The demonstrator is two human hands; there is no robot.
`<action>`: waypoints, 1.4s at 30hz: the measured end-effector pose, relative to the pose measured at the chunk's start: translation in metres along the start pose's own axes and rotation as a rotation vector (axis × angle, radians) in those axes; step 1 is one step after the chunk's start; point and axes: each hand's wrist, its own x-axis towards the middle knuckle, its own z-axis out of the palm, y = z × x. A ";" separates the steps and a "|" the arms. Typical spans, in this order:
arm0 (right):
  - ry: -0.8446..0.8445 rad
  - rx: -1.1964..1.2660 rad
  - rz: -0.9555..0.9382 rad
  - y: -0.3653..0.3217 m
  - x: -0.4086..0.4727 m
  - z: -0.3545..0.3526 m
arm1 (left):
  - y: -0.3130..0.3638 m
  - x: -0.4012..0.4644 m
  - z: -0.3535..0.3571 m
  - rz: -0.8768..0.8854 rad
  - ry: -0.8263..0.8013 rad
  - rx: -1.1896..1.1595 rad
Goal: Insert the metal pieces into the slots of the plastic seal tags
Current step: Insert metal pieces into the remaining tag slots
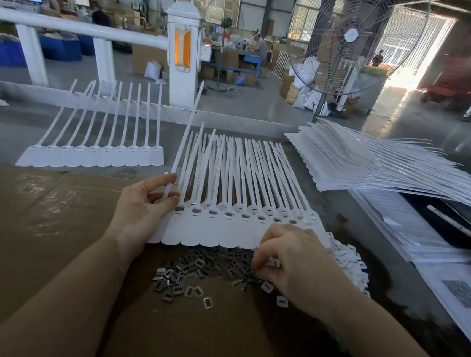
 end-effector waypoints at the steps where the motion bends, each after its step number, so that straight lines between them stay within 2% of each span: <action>1: -0.016 -0.020 -0.002 -0.001 0.000 0.001 | 0.000 0.000 0.000 0.001 0.001 0.001; 6: -0.062 -0.065 0.024 -0.005 0.000 0.002 | 0.001 0.000 0.000 0.000 -0.001 0.011; 29: -0.009 0.012 -0.010 -0.008 -0.009 -0.001 | 0.002 -0.001 -0.001 0.003 -0.007 0.039; 32: 0.055 0.115 0.052 -0.004 -0.008 -0.004 | 0.001 -0.001 -0.001 0.003 -0.006 0.042; 35: 0.177 0.294 0.170 0.008 -0.004 -0.010 | 0.000 0.000 -0.001 -0.008 -0.013 0.023; 38: 0.291 0.373 0.287 0.031 0.004 -0.018 | -0.001 0.001 -0.002 -0.018 -0.014 0.018; 42: 0.328 0.431 0.394 0.059 0.011 -0.025 | -0.001 0.002 -0.001 -0.019 -0.010 0.021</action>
